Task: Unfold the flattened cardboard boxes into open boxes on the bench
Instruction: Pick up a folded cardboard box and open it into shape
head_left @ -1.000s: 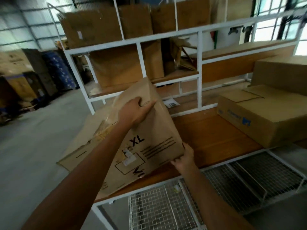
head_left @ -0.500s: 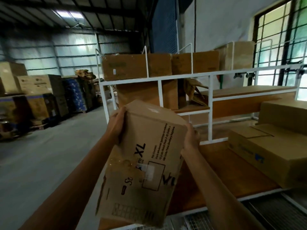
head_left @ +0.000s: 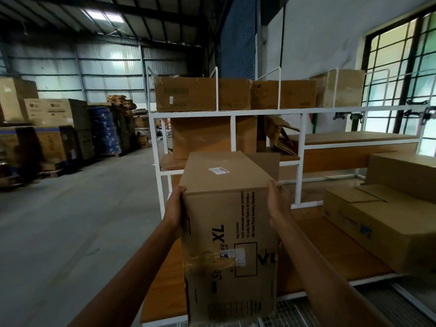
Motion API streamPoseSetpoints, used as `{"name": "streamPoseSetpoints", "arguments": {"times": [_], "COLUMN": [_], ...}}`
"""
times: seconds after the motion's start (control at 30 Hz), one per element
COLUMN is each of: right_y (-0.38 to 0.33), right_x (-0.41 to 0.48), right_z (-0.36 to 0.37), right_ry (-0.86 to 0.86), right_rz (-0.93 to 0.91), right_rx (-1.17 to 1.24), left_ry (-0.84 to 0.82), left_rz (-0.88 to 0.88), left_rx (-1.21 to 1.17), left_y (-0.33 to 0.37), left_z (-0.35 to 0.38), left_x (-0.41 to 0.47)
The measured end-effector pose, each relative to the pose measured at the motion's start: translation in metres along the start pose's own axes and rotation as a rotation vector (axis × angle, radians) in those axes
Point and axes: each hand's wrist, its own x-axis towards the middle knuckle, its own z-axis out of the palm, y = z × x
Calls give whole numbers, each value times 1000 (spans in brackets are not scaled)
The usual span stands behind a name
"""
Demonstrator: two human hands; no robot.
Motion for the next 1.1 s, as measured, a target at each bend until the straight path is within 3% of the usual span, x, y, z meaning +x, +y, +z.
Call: {"name": "streamPoseSetpoints", "arguments": {"times": [0.3, 0.4, 0.47, 0.57, 0.73, 0.8, 0.9, 1.03, 1.1], "right_y": [-45, -47, -49, -43, 3, 13, 22, 30, 33], "right_x": [-8, -17, -28, -33, -30, -33, -41, -51, -53], "right_z": [36, 49, 48, 39, 37, 43, 53, 65, 69], "right_ry": [-31, -118, -262, -508, -673, -677, -694, -677, -694], "right_rz": [-326, -413, -516, -550, -506, -487, -527, -561, -576], "right_rx": [-487, -586, -627, -625, -792, -816, -896, -965, -992], "left_ry": [-22, 3, 38, 140, 403, 334, 63, -29, -40], "left_rz": [-109, -239, -294, -285, 35, 136, 144, 27, -129], "left_rx": [-317, -309, -242, -4, 820, 861, 679, 653, 657], "left_y": [-12, -16, -14, -7, -6, 5, 29, 45, 55], "left_z": [-37, -56, -73, -94, -113, -104, -77, -64, -69], "left_x": [-10, -13, -12, -14, -4, -7, -14, -8, -1]}}
